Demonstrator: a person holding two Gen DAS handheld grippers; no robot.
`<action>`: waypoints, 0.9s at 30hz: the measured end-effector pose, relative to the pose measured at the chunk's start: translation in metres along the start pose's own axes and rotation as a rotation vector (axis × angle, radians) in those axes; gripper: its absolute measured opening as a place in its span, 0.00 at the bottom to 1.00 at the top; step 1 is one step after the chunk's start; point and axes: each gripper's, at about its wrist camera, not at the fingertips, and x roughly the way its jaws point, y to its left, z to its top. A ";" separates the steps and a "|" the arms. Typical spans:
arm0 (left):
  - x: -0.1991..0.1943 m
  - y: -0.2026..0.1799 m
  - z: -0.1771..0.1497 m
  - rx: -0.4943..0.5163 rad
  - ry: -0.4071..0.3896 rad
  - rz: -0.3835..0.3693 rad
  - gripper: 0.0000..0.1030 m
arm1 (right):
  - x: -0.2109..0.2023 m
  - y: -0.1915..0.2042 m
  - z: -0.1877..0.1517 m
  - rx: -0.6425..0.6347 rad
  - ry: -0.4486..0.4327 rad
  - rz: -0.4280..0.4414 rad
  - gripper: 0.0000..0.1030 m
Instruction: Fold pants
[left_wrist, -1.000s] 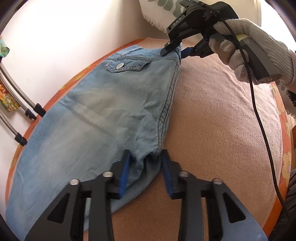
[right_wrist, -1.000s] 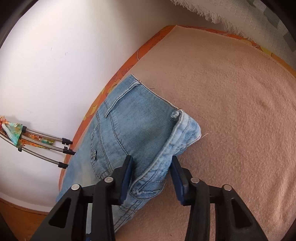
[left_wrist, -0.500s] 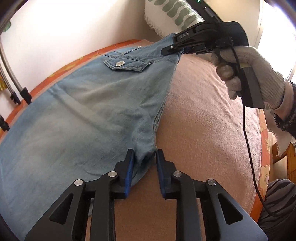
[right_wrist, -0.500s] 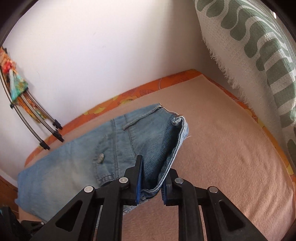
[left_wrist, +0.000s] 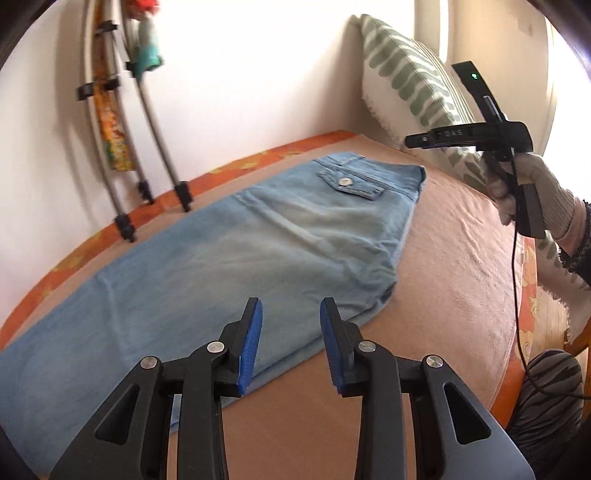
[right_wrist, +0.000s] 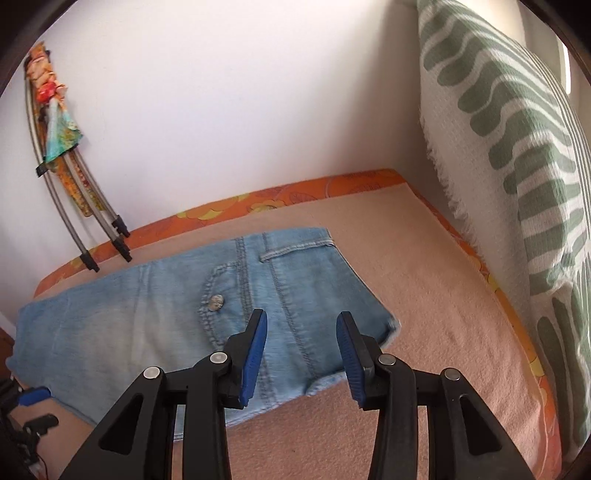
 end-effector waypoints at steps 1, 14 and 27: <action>-0.007 0.009 -0.003 -0.013 -0.004 0.027 0.30 | -0.006 0.010 0.003 -0.019 -0.013 0.009 0.41; -0.116 0.180 -0.120 -0.396 -0.031 0.319 0.30 | -0.041 0.209 0.024 -0.352 -0.082 0.337 0.43; -0.191 0.336 -0.259 -0.712 -0.072 0.515 0.30 | -0.005 0.474 0.018 -0.609 -0.010 0.697 0.58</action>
